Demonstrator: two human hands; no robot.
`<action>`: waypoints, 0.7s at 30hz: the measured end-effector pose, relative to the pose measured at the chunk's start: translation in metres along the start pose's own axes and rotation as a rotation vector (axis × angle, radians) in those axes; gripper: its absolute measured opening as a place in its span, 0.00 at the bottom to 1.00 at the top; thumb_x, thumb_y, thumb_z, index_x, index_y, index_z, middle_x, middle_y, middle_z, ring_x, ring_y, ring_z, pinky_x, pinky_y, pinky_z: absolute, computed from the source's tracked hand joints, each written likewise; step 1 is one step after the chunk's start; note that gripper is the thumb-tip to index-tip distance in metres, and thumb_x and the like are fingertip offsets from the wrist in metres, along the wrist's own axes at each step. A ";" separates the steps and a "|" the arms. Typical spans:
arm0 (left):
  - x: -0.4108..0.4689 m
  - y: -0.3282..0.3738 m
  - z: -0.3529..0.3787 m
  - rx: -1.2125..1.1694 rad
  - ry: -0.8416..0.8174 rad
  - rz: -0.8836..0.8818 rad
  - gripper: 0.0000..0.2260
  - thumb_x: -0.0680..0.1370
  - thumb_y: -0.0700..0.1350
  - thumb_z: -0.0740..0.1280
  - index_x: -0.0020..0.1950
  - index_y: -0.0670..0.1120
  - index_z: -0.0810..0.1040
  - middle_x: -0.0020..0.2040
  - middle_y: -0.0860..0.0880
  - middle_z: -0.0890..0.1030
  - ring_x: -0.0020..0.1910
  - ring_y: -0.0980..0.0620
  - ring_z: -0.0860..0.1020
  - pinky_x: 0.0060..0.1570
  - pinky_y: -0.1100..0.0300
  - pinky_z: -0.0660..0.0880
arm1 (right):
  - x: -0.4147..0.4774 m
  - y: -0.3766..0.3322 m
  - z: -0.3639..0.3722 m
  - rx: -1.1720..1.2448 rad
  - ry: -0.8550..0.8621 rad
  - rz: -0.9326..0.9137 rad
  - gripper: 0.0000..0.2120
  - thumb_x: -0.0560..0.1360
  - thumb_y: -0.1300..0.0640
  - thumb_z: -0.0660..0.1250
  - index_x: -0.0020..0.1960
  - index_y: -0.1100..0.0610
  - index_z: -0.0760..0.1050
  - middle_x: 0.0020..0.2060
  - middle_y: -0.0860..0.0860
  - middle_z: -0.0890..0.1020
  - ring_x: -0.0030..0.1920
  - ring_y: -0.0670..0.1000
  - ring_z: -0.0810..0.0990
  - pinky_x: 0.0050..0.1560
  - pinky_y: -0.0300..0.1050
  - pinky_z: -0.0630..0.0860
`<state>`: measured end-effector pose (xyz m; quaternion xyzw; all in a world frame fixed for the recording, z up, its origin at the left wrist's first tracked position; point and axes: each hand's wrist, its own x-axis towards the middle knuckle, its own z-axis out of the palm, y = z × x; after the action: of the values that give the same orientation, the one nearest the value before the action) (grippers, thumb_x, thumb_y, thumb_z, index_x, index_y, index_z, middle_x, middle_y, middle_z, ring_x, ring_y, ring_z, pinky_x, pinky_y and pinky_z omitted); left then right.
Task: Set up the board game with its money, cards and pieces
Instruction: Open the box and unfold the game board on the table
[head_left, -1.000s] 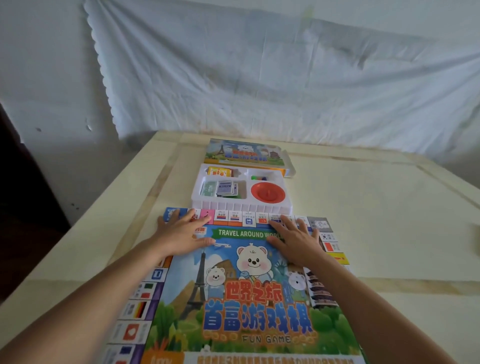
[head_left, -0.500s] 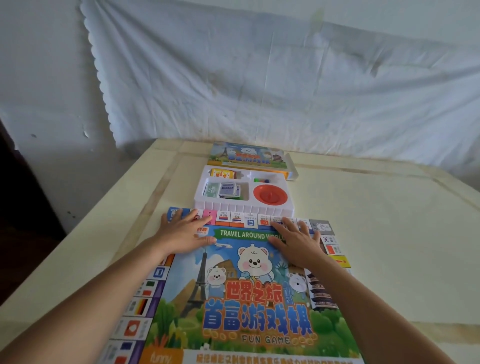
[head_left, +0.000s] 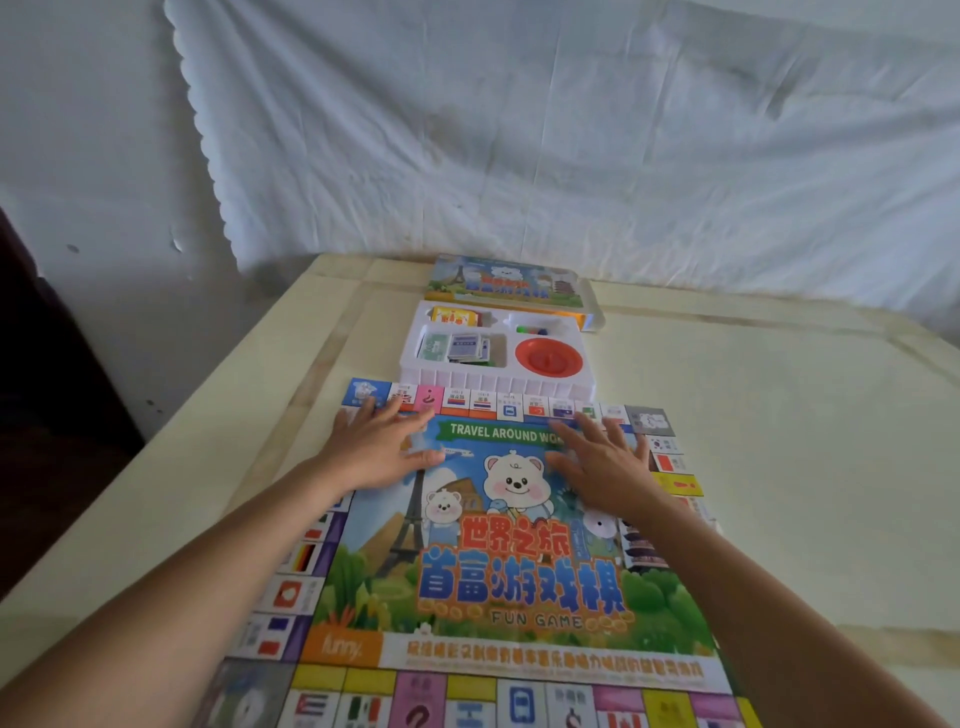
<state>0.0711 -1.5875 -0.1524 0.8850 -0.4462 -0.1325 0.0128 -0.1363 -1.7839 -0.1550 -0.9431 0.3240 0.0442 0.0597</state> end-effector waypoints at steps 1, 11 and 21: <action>-0.003 0.001 0.001 0.001 -0.016 -0.001 0.38 0.67 0.75 0.46 0.75 0.65 0.43 0.78 0.50 0.40 0.76 0.41 0.38 0.72 0.37 0.43 | -0.003 -0.001 0.001 -0.016 -0.012 -0.006 0.25 0.80 0.39 0.49 0.75 0.39 0.48 0.77 0.45 0.46 0.76 0.58 0.43 0.70 0.69 0.43; 0.000 0.001 0.002 -0.013 -0.003 0.003 0.36 0.71 0.74 0.47 0.76 0.64 0.44 0.79 0.49 0.40 0.76 0.41 0.38 0.71 0.36 0.43 | -0.003 0.001 0.004 -0.195 -0.031 -0.105 0.18 0.79 0.41 0.53 0.68 0.34 0.59 0.76 0.45 0.46 0.75 0.61 0.45 0.67 0.73 0.52; 0.006 0.001 -0.008 -0.003 0.241 0.052 0.30 0.77 0.67 0.53 0.77 0.58 0.55 0.77 0.50 0.57 0.76 0.47 0.54 0.72 0.44 0.53 | 0.005 -0.004 -0.004 0.032 0.108 -0.025 0.24 0.80 0.40 0.51 0.74 0.43 0.56 0.76 0.48 0.55 0.75 0.54 0.52 0.71 0.65 0.50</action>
<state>0.0760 -1.5933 -0.1459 0.8827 -0.4638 -0.0256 0.0712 -0.1301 -1.7841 -0.1516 -0.9470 0.3157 -0.0127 0.0579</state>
